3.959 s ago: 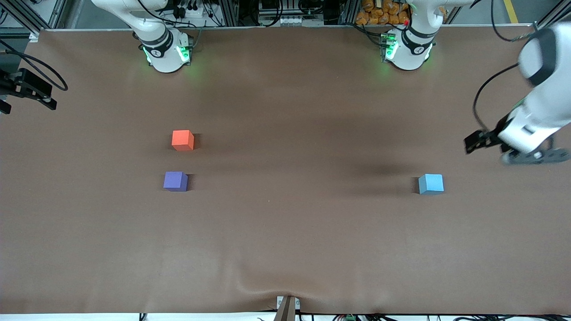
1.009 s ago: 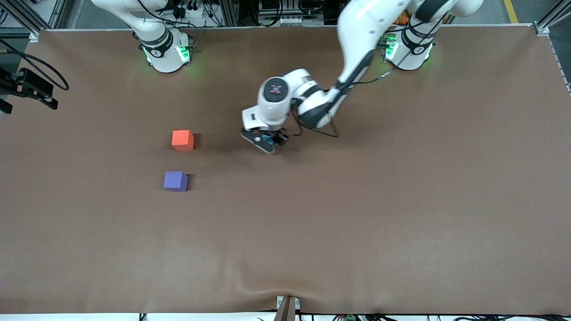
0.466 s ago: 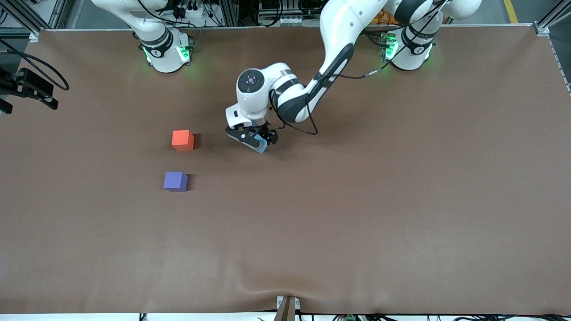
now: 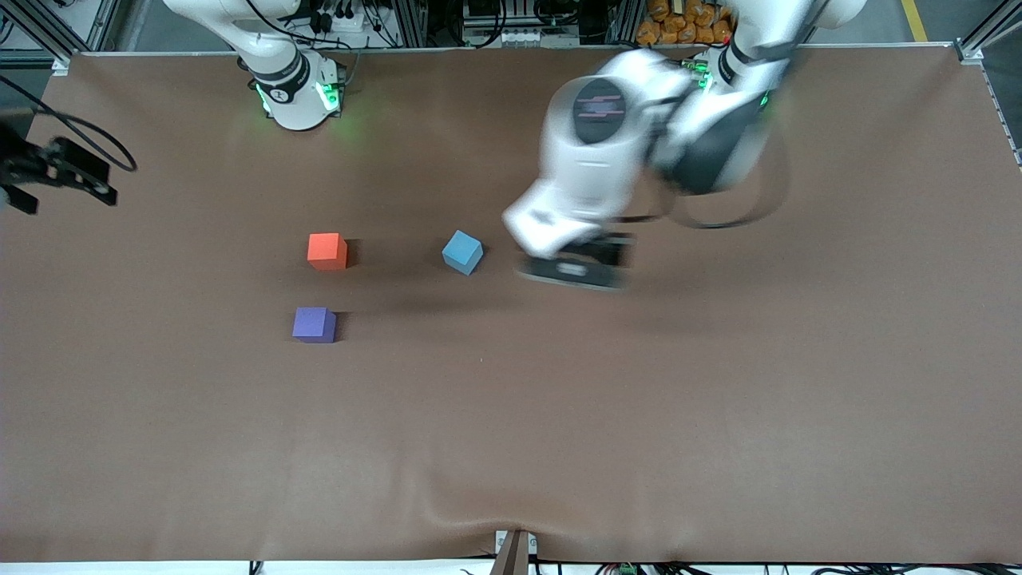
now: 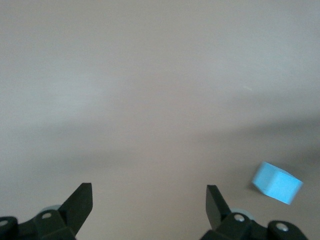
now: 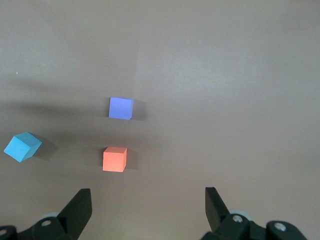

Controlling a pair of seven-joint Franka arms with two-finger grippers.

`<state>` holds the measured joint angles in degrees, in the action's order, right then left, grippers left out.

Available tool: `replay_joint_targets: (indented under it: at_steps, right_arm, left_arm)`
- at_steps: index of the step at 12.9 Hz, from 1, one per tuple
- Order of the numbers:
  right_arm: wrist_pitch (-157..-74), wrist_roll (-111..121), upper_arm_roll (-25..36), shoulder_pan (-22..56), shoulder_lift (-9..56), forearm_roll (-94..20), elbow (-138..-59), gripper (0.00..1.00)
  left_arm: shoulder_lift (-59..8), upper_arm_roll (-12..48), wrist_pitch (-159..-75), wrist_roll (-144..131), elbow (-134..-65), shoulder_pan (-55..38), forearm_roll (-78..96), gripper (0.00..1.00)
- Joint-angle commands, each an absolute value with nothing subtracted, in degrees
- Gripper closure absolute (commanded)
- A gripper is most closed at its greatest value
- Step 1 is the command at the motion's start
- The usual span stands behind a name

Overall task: Place blue block between orange and purple blocks
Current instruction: 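Release the blue block with the left gripper while the right gripper reaches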

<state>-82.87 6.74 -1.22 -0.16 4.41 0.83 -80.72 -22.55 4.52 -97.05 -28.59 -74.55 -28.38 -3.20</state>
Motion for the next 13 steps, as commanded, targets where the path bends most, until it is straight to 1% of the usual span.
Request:
replay_joint_targets:
  at_steps: [1, 3, 5, 7, 8, 10, 12, 13]
  right_arm:
    - [-84.72, 7.38, -1.41, 0.18, 9.56, 1.67, -79.54, 0.00]
    - [-85.77, 7.21, -1.49, 0.70, 10.89, 0.71, -79.80, 0.00]
    - [-87.79, 5.90, -1.49, 2.71, 12.65, -1.48, -79.80, 0.00]
    - [-89.73, -5.46, -1.49, 6.04, 14.23, -4.99, -80.07, 0.00]
    - [-91.13, -12.15, -1.49, 9.02, 14.93, -5.88, -80.07, 0.00]
    - [-92.89, -23.24, -1.49, 15.26, 17.39, -5.98, -80.07, 0.00]
    - [-94.74, -36.67, -1.49, 22.64, 19.85, -5.98, -80.07, 0.00]
    - [-96.40, -43.61, -1.41, 26.42, 21.78, -5.98, -80.07, 0.00]
  left_arm:
    - [-15.49, 5.71, -92.30, -27.00, -77.87, -19.64, -3.60, 0.00]
    - [-11.88, 5.80, -87.12, -22.43, -77.87, -14.78, -3.34, 0.00]
    - [-8.71, 5.89, -84.30, -21.36, -78.48, -10.91, -3.34, 0.00]
    - [-6.69, 6.15, -83.24, -18.48, -79.45, -6.79, -2.99, 0.00]
    - [-5.11, 7.11, -83.41, -16.89, -81.19, -4.42, -2.55, 0.00]
    - [-2.38, 7.91, -83.41, -14.95, -83.48, -2.64, -2.55, 0.00]
    - [1.39, 8.00, -84.10, -13.80, -88.92, -1.15, -2.46, 0.00]
    - [2.45, 8.26, -84.37, -13.89, -90.16, -0.71, -2.46, 0.00]
